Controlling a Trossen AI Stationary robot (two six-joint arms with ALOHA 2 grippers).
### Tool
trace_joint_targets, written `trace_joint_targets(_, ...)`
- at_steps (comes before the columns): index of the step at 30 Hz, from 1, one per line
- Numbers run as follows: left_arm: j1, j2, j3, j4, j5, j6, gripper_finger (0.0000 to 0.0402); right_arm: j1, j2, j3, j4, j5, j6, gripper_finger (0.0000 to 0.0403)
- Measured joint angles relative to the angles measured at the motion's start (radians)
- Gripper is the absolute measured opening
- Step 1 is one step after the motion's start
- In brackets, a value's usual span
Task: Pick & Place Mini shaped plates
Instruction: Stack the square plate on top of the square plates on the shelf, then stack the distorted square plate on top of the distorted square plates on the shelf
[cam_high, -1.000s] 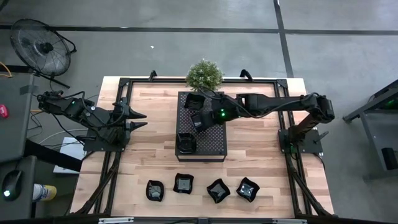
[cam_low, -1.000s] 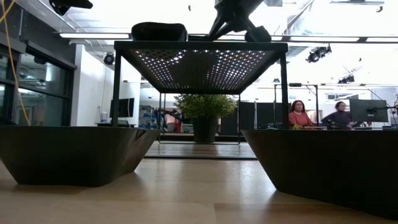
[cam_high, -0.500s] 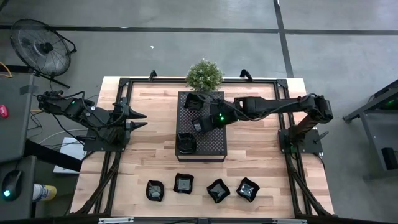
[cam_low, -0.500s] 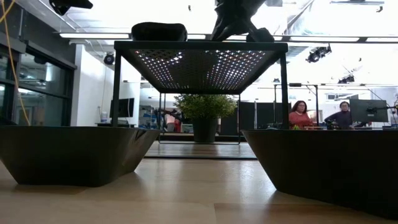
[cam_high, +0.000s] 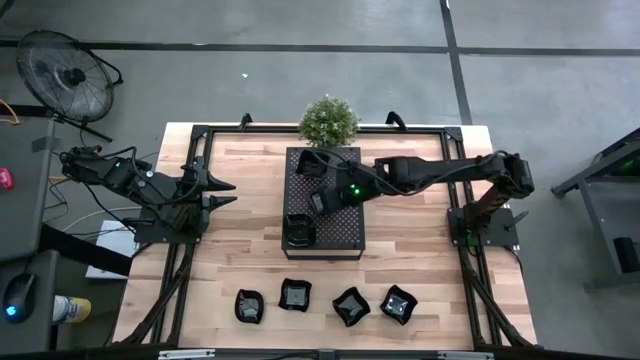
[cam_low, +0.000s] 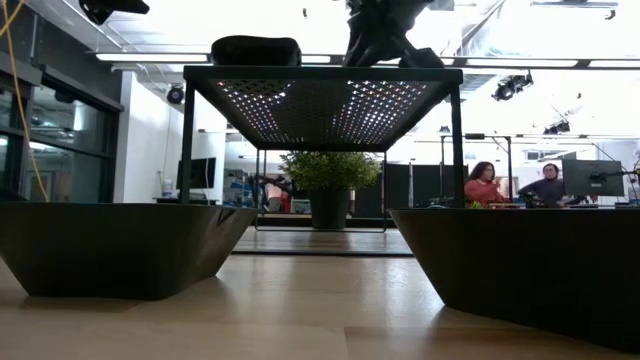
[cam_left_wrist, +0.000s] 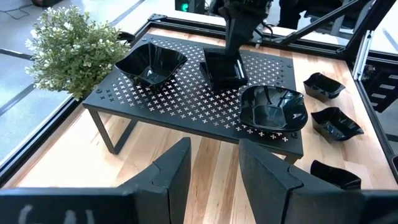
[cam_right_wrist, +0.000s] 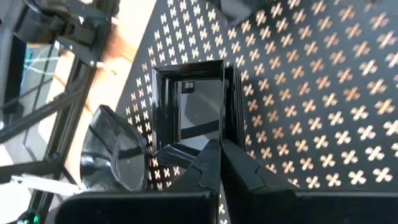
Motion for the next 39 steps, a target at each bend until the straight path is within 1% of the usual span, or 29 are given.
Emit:
trace_joint_targets(3,0.000,0.000,0.000,0.000,0.000,0.000,0.0133,-0.001,-0.001,0.000,0.009,0.024,-0.002,0.0000)
trace_joint_targets(8,0.000,0.000,0.000,0.000,0.000,0.000,0.0134,-0.003,-0.001,0.000,0.019,0.004,-0.017,0.0007)
trace_joint_targets(19,0.000,0.000,0.000,0.000,0.000,0.000,0.0133,-0.023,-0.008,0.000,0.016,-0.003,-0.045,0.0066)
trace_joint_targets(27,0.000,0.000,0.000,0.000,0.001,0.000,0.0133,-0.047,-0.074,0.000,-0.005,0.025,-0.095,0.0091)
trace_joint_targets(32,0.000,0.000,0.000,0.000,0.000,-0.001,0.0134,-0.049,-0.133,0.000,-0.096,0.046,-0.115,0.0093)
trace_joint_targets(35,0.000,0.000,0.000,0.000,0.000,-0.008,0.0133,-0.044,-0.171,0.001,-0.182,0.063,-0.116,0.0093)
trace_joint_targets(39,0.000,0.000,0.000,0.000,0.000,-0.018,0.0133,-0.007,-0.224,0.001,-0.292,0.129,-0.145,0.0092)
